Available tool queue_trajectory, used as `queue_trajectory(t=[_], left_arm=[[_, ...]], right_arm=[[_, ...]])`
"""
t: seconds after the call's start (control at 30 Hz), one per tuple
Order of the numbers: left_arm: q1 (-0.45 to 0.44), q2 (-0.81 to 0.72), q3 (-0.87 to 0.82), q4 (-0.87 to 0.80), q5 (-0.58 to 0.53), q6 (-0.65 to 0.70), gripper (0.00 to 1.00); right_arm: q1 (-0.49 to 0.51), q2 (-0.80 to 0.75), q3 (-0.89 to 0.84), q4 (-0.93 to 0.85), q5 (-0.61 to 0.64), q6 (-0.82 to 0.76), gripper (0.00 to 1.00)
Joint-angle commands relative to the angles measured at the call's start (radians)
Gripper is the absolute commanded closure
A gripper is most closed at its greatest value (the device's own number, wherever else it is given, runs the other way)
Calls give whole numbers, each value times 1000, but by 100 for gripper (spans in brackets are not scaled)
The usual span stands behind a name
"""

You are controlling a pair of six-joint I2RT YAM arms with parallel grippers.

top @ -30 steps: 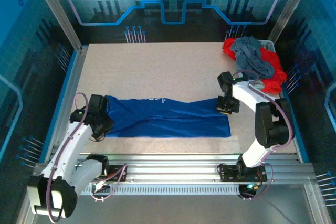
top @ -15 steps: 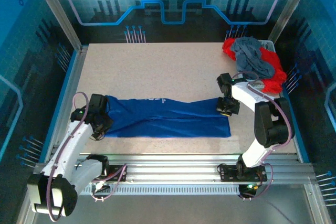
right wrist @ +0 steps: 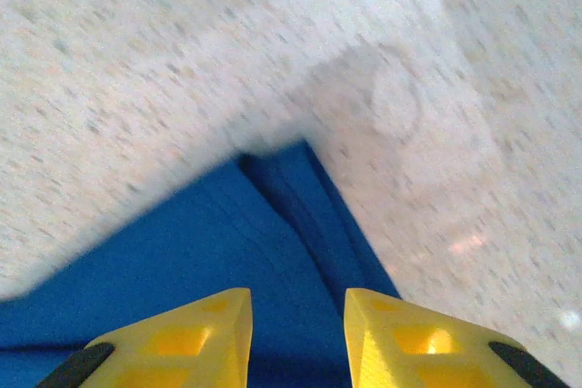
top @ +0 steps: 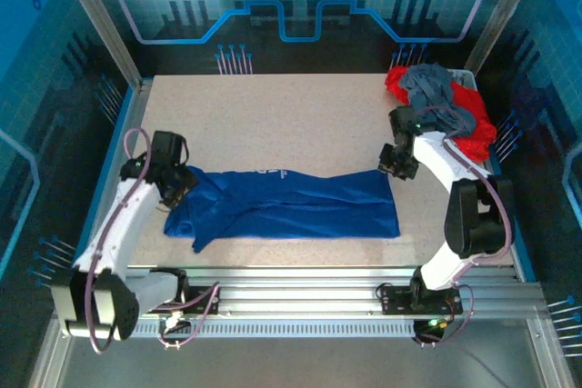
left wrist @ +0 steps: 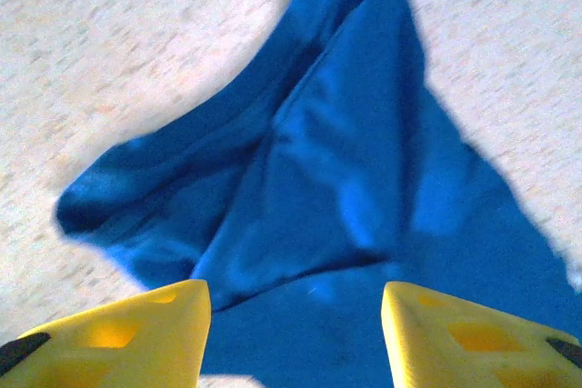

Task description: Fold and stack the t-shirts

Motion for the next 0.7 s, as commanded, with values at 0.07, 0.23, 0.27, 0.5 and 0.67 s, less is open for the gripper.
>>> queue_trajectory(t=[0.07,0.23,0.27,0.5,0.67], left_arm=[[84,227,124,146,125,74,49],[144,395,222,153,144,120,49],[155,415,230,157,149,134,49],[179,513,265,178,218,223,46],[191,551,262,180,222,216,45]], right_arm=[[-19,139,95,50,-82,-20,70],[-21,211,139,31,-99,-22,71],[-21,215,135,30,-93,-20,71],[-25,239,115,46,-96,-17,71],[-24,267,125,41,-97,-9,72]])
